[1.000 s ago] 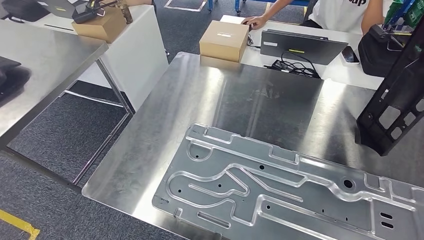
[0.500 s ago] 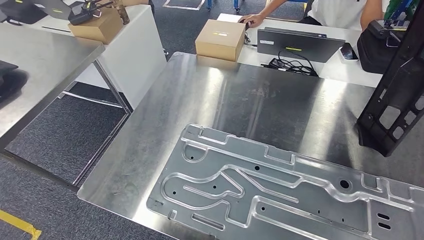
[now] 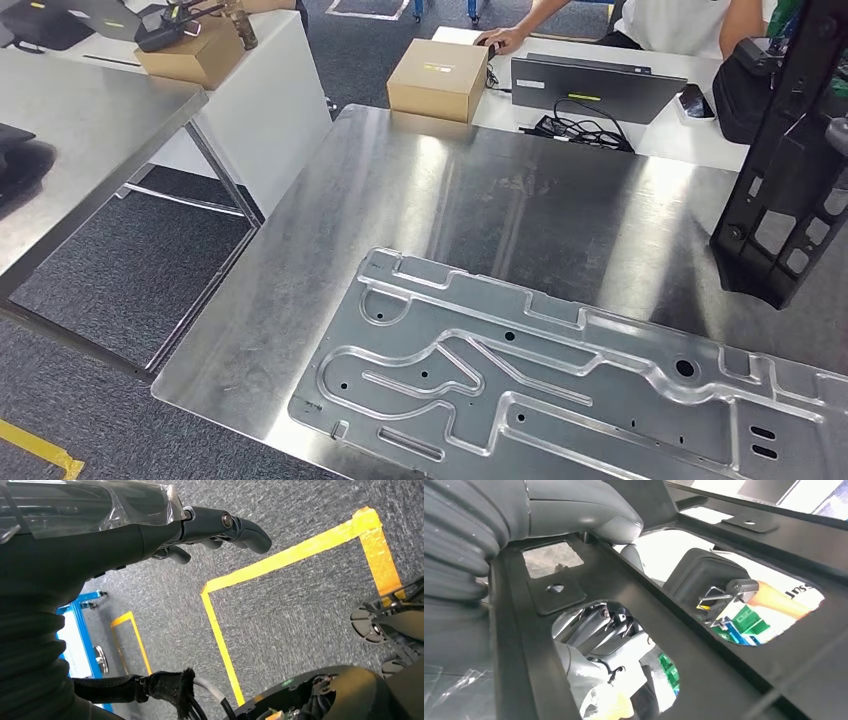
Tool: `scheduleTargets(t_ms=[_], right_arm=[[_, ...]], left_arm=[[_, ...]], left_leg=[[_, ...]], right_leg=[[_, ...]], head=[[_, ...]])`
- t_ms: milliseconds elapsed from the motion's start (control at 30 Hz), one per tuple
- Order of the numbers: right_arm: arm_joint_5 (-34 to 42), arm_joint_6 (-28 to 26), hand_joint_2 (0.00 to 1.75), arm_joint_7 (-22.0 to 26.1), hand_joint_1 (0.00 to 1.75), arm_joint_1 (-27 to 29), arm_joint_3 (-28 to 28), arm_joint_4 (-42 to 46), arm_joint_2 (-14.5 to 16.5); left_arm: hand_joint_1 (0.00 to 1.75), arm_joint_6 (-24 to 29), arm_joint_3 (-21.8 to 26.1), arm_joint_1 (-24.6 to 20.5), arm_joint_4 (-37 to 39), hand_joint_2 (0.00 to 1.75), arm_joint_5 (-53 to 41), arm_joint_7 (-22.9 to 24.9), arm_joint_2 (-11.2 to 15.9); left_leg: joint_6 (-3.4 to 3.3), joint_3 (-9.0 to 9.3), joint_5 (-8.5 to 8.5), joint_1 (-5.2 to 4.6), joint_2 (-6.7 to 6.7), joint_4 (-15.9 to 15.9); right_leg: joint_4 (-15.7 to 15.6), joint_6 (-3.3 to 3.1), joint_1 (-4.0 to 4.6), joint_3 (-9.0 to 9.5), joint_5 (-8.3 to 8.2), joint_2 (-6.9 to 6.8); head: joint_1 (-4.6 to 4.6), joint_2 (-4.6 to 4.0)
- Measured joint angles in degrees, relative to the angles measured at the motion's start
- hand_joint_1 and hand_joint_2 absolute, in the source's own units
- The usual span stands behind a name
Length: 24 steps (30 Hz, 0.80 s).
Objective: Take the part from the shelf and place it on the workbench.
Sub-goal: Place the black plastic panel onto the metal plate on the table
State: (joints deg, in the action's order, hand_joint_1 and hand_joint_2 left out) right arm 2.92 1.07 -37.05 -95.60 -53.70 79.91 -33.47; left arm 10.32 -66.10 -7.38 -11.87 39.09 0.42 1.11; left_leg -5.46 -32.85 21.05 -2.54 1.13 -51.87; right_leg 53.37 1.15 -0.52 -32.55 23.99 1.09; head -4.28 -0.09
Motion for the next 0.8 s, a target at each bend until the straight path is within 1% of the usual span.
scheduleTargets(t_ms=[100, 200, 433, 600, 800], right_arm=[[0.95, -0.25, 1.75, 0.14, 1.75, 0.26, -0.22, 0.22, -0.07], [3.61, -0.81, 1.75, 1.02, 1.75, 0.67, -0.40, 0.47, -0.08], [11.25, -1.28, 1.75, 5.33, 1.75, 2.26, -0.44, 1.26, 0.23], [14.58, -2.40, 1.75, 8.58, 1.75, 3.24, -0.97, 1.65, 1.60], [14.49, -3.51, 1.75, 10.13, 1.75, 4.15, -1.93, 1.66, 3.47]], left_arm=[[0.00, -0.36, 0.00, 0.00, 0.00, 1.75, 0.12, 0.02, 0.00], [0.00, -0.65, 0.00, 0.00, 0.00, 1.75, 0.39, 0.09, 0.00], [0.00, -1.16, 0.00, 0.00, 0.00, 1.75, 1.00, 0.02, 0.00], [0.00, -1.28, 0.00, -0.05, 0.00, 1.75, 0.96, -0.50, 0.01], [0.00, -1.29, 0.00, -0.04, 0.00, 1.75, 0.94, -1.05, 0.02]], left_leg=[[-0.01, 0.02, 0.00, 0.08, 0.01, 0.18], [0.00, 0.08, 0.00, 0.10, 0.01, 0.17], [0.00, 0.18, 0.01, 0.09, 0.01, 0.15], [0.00, 0.20, 0.01, 0.08, 0.01, 0.12], [0.00, 0.24, 0.00, 0.08, 0.04, 0.09]], right_leg=[[0.00, -0.02, 0.08, 0.07, 0.01, 0.01], [0.00, -0.02, 0.13, 0.17, 0.01, 0.00], [0.00, -0.02, 0.17, 0.36, 0.01, -0.01], [0.00, -0.02, 0.17, 0.40, 0.01, -0.01], [0.00, -0.02, 0.18, 0.47, 0.01, -0.06]], head=[[0.00, 0.00], [0.00, 0.00], [0.00, 0.00], [0.00, 0.00], [0.00, 0.00]])
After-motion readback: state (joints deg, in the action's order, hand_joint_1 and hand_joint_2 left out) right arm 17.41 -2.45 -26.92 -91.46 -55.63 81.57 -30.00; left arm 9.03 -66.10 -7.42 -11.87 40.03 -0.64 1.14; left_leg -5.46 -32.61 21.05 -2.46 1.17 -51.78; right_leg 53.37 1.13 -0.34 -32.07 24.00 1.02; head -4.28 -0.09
